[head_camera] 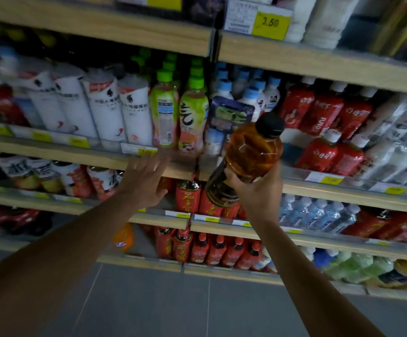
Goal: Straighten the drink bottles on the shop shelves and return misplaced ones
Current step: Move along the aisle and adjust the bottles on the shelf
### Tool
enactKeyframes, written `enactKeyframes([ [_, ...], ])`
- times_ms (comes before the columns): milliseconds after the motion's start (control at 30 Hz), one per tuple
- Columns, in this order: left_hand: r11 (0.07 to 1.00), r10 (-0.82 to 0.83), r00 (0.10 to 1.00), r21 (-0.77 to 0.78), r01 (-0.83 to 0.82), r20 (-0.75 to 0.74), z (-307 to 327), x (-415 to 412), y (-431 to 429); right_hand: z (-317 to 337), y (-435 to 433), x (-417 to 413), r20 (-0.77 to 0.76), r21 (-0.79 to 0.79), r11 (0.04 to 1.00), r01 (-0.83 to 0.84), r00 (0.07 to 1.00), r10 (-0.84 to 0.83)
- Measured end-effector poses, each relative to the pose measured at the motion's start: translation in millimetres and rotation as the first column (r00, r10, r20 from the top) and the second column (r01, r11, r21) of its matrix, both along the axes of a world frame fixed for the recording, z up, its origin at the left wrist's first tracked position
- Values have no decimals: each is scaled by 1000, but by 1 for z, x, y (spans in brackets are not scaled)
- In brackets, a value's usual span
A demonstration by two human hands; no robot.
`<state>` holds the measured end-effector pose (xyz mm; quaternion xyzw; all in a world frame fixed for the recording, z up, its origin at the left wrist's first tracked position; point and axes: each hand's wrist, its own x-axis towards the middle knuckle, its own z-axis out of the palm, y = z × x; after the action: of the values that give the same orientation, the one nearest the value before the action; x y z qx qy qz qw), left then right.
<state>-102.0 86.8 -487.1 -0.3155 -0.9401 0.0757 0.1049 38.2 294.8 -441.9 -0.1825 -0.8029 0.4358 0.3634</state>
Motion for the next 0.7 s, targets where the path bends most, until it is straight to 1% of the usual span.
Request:
enactKeyframes([
  [167,996,15,1000,90,-15,1,-10,-15,-84,-14,-63,-25,87,52,998,-30,996,26],
  [233,991,7,999,135,-2,-38,-14,-29,-121,-15,-96,-41,106,78,997,-21,994,13],
  [333,988,54,998,146,-48,-38,-18,-59,-183,-14,-151,-74,119,131,991,19,992,-35],
  [433,981,97,994,170,-88,-45,-23,-98,-251,-14,-218,-114,121,135,990,37,991,-54],
  [567,964,126,988,246,-103,-83,-20,-157,-340,-16,-312,-169,145,117,993,-16,989,-1],
  [700,978,100,987,195,-75,-125,-13,-219,-415,-11,-391,-222,154,104,991,-88,985,71],
])
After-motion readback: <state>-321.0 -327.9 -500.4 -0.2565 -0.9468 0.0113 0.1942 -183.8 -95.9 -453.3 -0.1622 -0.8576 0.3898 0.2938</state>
